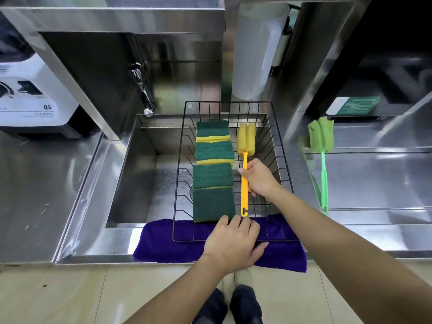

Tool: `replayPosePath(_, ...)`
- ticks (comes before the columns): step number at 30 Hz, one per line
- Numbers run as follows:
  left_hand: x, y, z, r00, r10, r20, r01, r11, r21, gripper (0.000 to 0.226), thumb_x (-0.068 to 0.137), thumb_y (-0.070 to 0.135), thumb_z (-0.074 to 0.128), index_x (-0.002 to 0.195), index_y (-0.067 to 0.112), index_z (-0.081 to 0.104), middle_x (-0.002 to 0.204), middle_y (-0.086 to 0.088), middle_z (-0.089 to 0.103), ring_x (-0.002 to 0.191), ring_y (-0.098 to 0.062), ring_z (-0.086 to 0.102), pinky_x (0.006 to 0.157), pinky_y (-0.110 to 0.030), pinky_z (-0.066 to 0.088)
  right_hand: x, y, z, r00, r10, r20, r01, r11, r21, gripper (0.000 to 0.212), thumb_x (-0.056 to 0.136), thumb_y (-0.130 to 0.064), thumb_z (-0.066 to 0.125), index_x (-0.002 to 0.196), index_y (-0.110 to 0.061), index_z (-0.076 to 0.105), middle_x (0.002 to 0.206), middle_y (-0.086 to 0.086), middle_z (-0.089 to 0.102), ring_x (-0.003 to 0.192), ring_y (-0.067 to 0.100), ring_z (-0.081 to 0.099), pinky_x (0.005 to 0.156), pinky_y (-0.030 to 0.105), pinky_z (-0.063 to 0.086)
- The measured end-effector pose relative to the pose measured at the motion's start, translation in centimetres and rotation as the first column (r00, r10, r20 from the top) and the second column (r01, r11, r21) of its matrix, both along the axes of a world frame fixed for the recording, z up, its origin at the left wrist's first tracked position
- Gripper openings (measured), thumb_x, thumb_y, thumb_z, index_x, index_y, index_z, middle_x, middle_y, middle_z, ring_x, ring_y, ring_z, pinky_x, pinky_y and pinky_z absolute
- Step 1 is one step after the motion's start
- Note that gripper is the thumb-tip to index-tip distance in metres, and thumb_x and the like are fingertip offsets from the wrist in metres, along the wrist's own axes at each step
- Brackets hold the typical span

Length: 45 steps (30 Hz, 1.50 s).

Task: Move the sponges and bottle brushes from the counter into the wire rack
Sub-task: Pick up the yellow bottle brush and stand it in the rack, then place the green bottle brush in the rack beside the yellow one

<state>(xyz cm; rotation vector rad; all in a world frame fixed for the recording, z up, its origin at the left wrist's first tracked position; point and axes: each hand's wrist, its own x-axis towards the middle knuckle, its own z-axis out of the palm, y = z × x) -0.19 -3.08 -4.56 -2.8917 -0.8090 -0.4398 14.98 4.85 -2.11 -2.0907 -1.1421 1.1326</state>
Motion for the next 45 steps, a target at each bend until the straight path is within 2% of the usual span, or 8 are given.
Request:
replayPosePath(9, 0.0, 0.0, 0.0, 1.000, -0.005, 0.003, 0.006, 0.999, -0.035, 0.040, 0.087, 0.049, 0.046, 0.083, 0.012, 0.060, 0.072, -0.003, 0.061, 0.060, -0.020, 0.052, 0.053, -0.032, 0.041, 0.4, -0.6, -1.1, 0.980, 0.187, 0.074, -0.173, 0.971, -0.165, 0.028, 0.094, -0.024, 0.052, 0.116, -0.008, 0.047, 0.078, 0.008, 0.060, 0.059, 0.018, 0.055, 0.049, 0.027, 0.044)
replayPosePath(12, 0.1, 0.0, -0.1, 1.000, -0.004, 0.006, 0.005, 0.999, -0.031, 0.041, 0.087, 0.050, 0.045, 0.082, 0.012, 0.060, 0.070, -0.003, 0.060, 0.060, -0.020, 0.052, 0.053, -0.032, 0.040, 0.7, -0.7, -0.7, 0.979, 0.142, 0.144, -0.135, 0.989, -0.060, 0.027, 0.092, -0.022, 0.054, 0.114, -0.007, 0.055, 0.096, 0.009, 0.061, 0.083, 0.020, 0.055, 0.072, 0.030, 0.043)
replayPosePath(16, 0.1, 0.1, -0.2, 1.000, -0.003, 0.003, 0.003, 0.999, -0.032, 0.042, 0.088, 0.051, 0.045, 0.082, 0.012, 0.060, 0.070, -0.003, 0.060, 0.060, -0.021, 0.052, 0.053, -0.032, 0.041, 1.0, -1.0, 1.2, 0.980, 0.081, 0.181, -0.112, 0.980, 0.164, 0.020, 0.094, -0.018, 0.050, 0.107, -0.008, 0.061, 0.084, 0.000, 0.059, 0.080, 0.017, 0.055, 0.071, 0.029, 0.042)
replayPosePath(25, 0.1, 0.1, 0.0, 1.000, 0.004, 0.001, -0.004, 1.000, -0.027, 0.050, 0.087, 0.055, 0.039, 0.084, 0.011, 0.061, 0.070, -0.003, 0.061, 0.060, -0.021, 0.053, 0.053, -0.032, 0.042, 5.9, -3.1, 3.1, 0.843, -0.436, 0.316, 0.258, 0.842, 0.473, 0.022, 0.093, -0.015, 0.048, 0.108, -0.005, 0.061, 0.103, 0.015, 0.067, 0.094, 0.031, 0.060, 0.083, 0.038, 0.046)
replayPosePath(31, 0.0, 0.0, -0.1, 1.000, -0.001, 0.002, 0.001, 1.000, -0.004, 0.054, 0.086, 0.058, 0.038, 0.086, 0.010, 0.062, 0.072, -0.004, 0.062, 0.061, -0.022, 0.054, 0.053, -0.032, 0.043, 9.7, -5.8, 1.4, 0.701, -0.511, 0.498, 0.446, 0.858, 0.254, 0.038, 0.091, -0.018, 0.051, 0.123, 0.001, 0.045, 0.132, 0.021, 0.041, 0.105, 0.043, 0.055, 0.082, 0.047, 0.045)
replayPosePath(36, -0.8, -0.3, -0.5, 1.000, -0.019, 0.003, 0.019, 0.999, 0.034, 0.059, 0.085, 0.061, 0.040, 0.100, 0.009, 0.063, 0.078, -0.006, 0.065, 0.065, -0.024, 0.057, 0.058, -0.034, 0.044, 11.6, -7.9, -1.1, 0.784, -0.405, 0.470, 0.488, 0.870, -0.064, 0.031, 0.086, -0.015, 0.054, 0.111, 0.004, 0.053, 0.120, 0.027, 0.054, 0.105, 0.044, 0.056, 0.082, 0.043, 0.046)
replayPosePath(41, -1.4, -0.7, -0.5, 0.995, 0.067, 0.077, -0.069, 0.997, 0.019, 0.059, 0.086, 0.060, 0.044, 0.102, 0.007, 0.065, 0.079, -0.006, 0.066, 0.066, -0.024, 0.058, 0.059, -0.036, 0.045, 11.5, -9.3, -1.5, 0.792, -0.456, 0.405, 0.510, 0.860, -0.029, 0.008, 0.087, -0.009, 0.056, 0.086, -0.005, 0.049, 0.104, 0.029, 0.062, 0.086, 0.039, 0.055, 0.070, 0.038, 0.042)
replayPosePath(45, -1.8, -0.6, -0.4, 0.973, 0.180, 0.147, -0.182, 0.983, -0.001, 0.055, 0.089, 0.058, 0.043, 0.084, 0.008, 0.065, 0.070, -0.005, 0.061, 0.062, -0.025, 0.055, 0.058, -0.036, 0.042, 10.9, -9.0, 0.1, 0.736, -0.622, 0.268, 0.596, 0.783, 0.178, 0.023, 0.089, -0.013, 0.059, 0.102, 0.005, 0.054, 0.104, 0.029, 0.063, 0.098, 0.041, 0.058, 0.078, 0.039, 0.044)
